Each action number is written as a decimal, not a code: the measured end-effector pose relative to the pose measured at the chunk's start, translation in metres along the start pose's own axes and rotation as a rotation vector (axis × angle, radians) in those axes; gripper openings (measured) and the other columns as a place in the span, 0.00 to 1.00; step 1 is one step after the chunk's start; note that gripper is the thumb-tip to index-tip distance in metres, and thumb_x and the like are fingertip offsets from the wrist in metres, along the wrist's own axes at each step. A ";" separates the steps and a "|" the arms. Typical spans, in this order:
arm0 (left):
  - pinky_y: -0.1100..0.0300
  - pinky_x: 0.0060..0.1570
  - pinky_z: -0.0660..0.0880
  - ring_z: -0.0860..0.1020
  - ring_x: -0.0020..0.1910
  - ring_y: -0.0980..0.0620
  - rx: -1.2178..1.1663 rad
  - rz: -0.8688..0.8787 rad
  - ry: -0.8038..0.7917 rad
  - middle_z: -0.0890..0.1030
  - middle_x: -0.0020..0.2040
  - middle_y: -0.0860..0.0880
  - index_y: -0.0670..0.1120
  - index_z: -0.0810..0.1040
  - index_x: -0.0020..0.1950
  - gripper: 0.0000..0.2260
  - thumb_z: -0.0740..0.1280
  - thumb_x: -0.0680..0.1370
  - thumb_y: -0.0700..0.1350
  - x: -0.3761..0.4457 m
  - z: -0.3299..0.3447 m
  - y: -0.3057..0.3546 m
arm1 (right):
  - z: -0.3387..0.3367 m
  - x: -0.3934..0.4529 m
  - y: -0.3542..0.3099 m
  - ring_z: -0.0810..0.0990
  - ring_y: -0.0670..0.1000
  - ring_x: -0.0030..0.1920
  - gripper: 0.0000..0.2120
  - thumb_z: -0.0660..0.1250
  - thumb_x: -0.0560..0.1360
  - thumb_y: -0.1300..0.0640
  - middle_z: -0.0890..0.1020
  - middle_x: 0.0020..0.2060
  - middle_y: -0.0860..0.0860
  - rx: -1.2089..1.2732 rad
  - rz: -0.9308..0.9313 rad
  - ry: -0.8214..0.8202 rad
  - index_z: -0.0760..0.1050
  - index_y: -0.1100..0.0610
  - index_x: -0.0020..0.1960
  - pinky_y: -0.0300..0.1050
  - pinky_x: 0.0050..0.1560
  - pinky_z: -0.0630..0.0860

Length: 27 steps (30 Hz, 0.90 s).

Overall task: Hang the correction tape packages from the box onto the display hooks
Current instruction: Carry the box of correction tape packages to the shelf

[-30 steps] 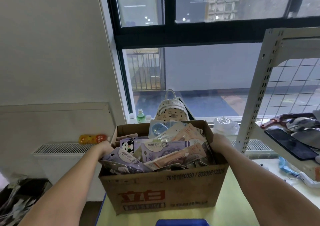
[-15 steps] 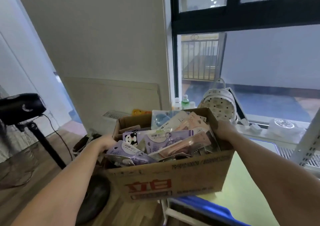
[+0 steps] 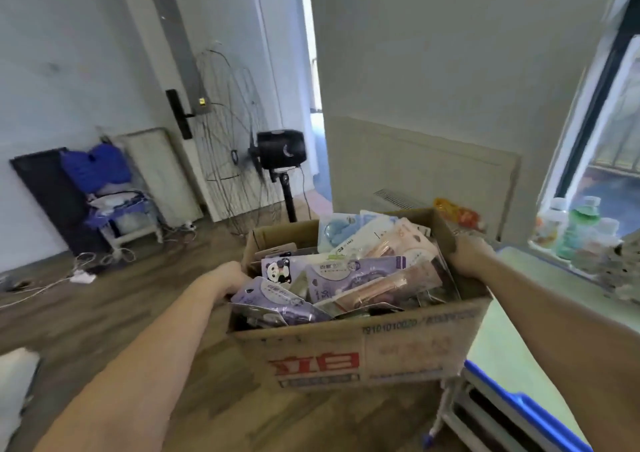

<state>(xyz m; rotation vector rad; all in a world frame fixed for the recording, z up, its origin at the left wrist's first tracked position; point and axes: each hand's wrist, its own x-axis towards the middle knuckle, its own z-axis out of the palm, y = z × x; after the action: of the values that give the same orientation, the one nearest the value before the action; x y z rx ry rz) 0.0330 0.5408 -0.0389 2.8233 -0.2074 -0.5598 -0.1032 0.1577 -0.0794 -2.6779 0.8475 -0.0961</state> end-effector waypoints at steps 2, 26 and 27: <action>0.60 0.40 0.68 0.73 0.42 0.47 -0.042 -0.088 0.014 0.77 0.45 0.44 0.37 0.78 0.50 0.08 0.66 0.76 0.42 -0.011 -0.005 -0.052 | 0.026 0.001 -0.040 0.79 0.58 0.55 0.16 0.59 0.78 0.49 0.81 0.56 0.56 0.003 -0.064 -0.027 0.77 0.57 0.59 0.47 0.52 0.75; 0.56 0.49 0.74 0.78 0.55 0.42 -0.622 -1.048 0.294 0.80 0.56 0.39 0.37 0.77 0.59 0.12 0.62 0.78 0.38 -0.240 0.129 -0.466 | 0.316 -0.158 -0.470 0.76 0.66 0.56 0.14 0.58 0.79 0.56 0.76 0.57 0.66 -0.135 -0.885 -0.518 0.68 0.64 0.60 0.51 0.51 0.72; 0.56 0.51 0.73 0.78 0.56 0.42 -0.636 -1.092 0.307 0.80 0.58 0.39 0.37 0.77 0.60 0.12 0.61 0.78 0.38 -0.253 0.137 -0.473 | 0.326 -0.170 -0.484 0.76 0.66 0.56 0.15 0.58 0.79 0.56 0.77 0.57 0.66 -0.144 -0.928 -0.529 0.68 0.65 0.60 0.52 0.51 0.72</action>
<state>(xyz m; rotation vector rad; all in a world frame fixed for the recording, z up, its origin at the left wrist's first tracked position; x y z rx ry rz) -0.2100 1.0106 -0.2020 2.1180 1.3570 -0.2668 0.0750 0.7211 -0.2214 -2.7718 -0.5769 0.4493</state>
